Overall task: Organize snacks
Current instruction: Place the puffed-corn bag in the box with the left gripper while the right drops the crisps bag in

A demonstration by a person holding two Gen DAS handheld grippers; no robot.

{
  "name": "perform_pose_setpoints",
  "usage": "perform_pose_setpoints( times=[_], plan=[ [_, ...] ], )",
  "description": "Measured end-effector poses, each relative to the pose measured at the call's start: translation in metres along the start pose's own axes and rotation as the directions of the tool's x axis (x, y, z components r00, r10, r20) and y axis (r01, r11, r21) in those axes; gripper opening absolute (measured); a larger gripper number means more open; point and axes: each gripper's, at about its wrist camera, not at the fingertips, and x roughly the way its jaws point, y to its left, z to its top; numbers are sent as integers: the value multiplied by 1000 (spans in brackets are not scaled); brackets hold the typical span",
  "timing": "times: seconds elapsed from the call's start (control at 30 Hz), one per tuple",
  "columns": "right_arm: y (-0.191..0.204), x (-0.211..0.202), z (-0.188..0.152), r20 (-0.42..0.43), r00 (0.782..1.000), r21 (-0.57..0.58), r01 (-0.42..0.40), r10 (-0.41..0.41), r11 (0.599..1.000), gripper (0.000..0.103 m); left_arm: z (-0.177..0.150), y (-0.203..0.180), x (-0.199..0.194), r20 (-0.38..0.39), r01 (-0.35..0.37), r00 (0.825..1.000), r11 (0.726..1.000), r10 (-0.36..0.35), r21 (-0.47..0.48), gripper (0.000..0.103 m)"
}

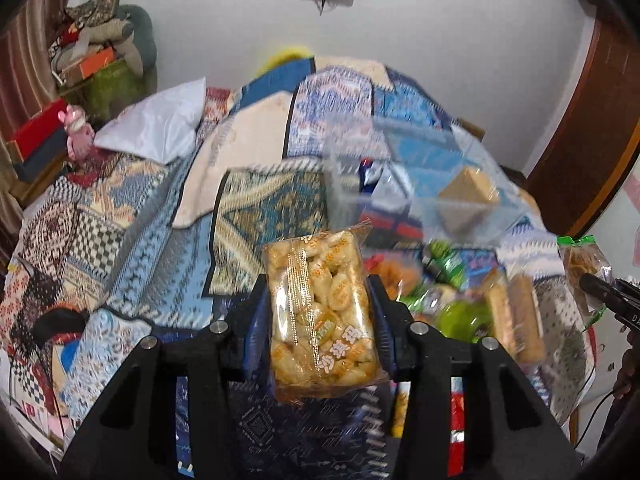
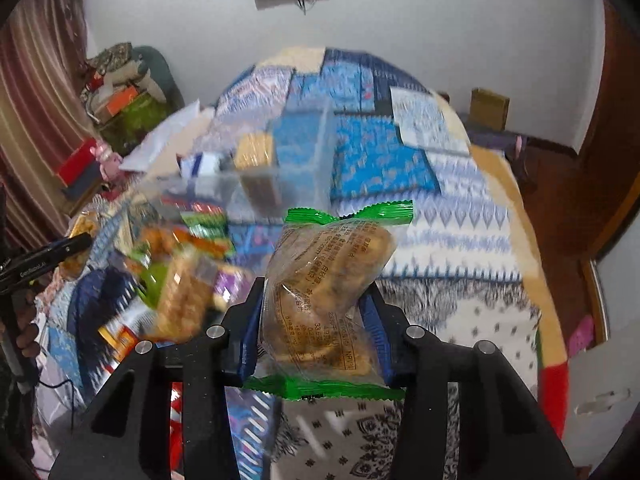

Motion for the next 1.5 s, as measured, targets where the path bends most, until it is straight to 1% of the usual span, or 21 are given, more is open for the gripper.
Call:
perform_pose_setpoints(
  times=[0.17,0.33,0.47,0.63,0.7,0.87,1.17,1.3,1.4,1.43,1.5],
  plan=[
    [14,-1,21,50,998,-22,-27,28,999,42,22,-13,-7,49,18,999,1000,-19,22,46],
    [35,5,46,90,993,-50,-69,73,996,42,42,-26,-3,72,44,996,998,-47,35,46],
    [47,15,65,100,989,-61,-99,105,993,42,58,-36,6,85,50,995,997,-54,56,46],
    [60,33,86,107,986,-78,-123,131,989,42,76,-44,28,77,56,995,996,-61,70,46],
    [65,41,94,101,984,-85,-137,145,987,42,80,-44,37,68,63,995,996,-67,64,46],
    [75,65,108,74,986,-105,-144,152,984,42,91,-47,62,45,72,996,995,-75,64,46],
    [86,108,123,12,987,-119,-155,158,981,42,101,-50,106,-11,83,997,995,-83,58,46],
    [93,120,125,11,993,-153,-115,118,981,43,104,-48,119,-23,73,997,996,-72,56,46],
    [96,128,127,-9,993,-171,-114,115,979,45,105,-45,123,-19,64,998,997,-64,48,46],
    [96,130,127,-13,994,-174,-108,108,979,45,106,-45,123,-14,57,998,997,-56,48,47],
    [97,132,127,-26,995,-177,-96,93,979,46,107,-43,121,-10,65,998,997,-65,48,51]
  ],
)
